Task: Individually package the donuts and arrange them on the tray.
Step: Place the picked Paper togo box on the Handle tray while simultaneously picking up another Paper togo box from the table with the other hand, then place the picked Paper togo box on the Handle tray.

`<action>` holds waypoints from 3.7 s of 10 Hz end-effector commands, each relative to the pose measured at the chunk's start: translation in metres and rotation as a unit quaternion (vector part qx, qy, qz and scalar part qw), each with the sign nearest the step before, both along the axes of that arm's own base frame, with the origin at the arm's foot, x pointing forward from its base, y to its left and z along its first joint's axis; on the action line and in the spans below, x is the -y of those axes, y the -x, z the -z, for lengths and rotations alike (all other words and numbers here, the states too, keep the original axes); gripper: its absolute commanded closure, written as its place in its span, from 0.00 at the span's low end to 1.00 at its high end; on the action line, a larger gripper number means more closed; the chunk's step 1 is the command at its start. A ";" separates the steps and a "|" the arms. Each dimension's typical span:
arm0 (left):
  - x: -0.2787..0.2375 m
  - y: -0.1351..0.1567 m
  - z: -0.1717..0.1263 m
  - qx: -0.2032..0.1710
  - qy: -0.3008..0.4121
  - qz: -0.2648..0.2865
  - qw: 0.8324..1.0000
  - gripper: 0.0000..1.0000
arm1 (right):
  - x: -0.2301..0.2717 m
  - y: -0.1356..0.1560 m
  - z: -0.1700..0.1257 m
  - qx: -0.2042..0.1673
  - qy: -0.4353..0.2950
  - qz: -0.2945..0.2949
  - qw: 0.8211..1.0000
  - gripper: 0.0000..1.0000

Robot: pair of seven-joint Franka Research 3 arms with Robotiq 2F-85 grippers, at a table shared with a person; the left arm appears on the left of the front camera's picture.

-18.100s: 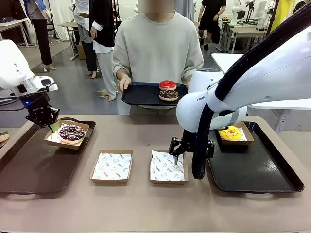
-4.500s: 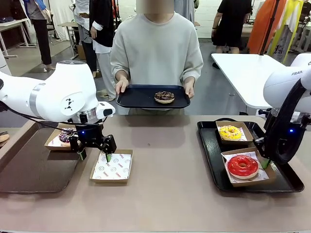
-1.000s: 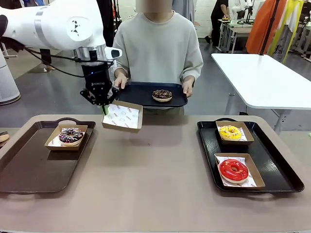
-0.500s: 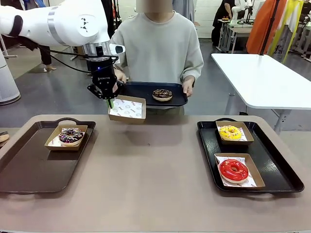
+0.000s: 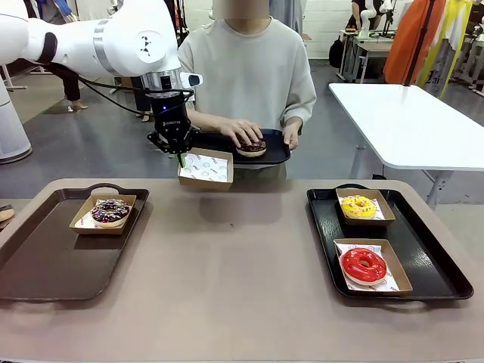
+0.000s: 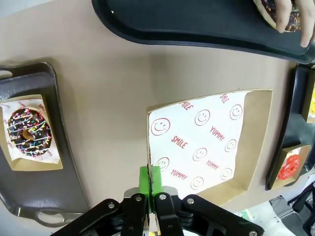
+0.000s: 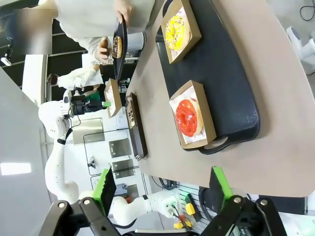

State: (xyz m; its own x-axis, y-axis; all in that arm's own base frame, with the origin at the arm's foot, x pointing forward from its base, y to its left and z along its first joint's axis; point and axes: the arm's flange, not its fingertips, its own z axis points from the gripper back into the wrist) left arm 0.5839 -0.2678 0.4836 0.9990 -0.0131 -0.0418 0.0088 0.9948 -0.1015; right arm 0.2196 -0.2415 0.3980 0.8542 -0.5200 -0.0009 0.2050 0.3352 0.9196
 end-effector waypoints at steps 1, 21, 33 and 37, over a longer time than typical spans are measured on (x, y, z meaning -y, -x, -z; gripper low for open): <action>-0.002 0.001 -0.002 -0.002 0.004 -0.006 1.000 1.00 | 0.002 0.003 0.001 0.001 -0.005 0.004 1.000 0.00; -0.002 0.001 -0.002 -0.002 0.004 -0.006 1.000 1.00 | 0.002 0.003 0.001 0.001 -0.005 0.004 1.000 0.00; -0.002 0.001 -0.002 -0.002 0.004 -0.006 1.000 1.00 | 0.002 0.003 0.001 0.001 -0.005 0.004 1.000 0.00; -0.084 0.066 -0.024 0.022 0.054 0.033 0.998 0.99 | 0.002 0.003 0.001 0.001 -0.005 0.004 1.000 0.00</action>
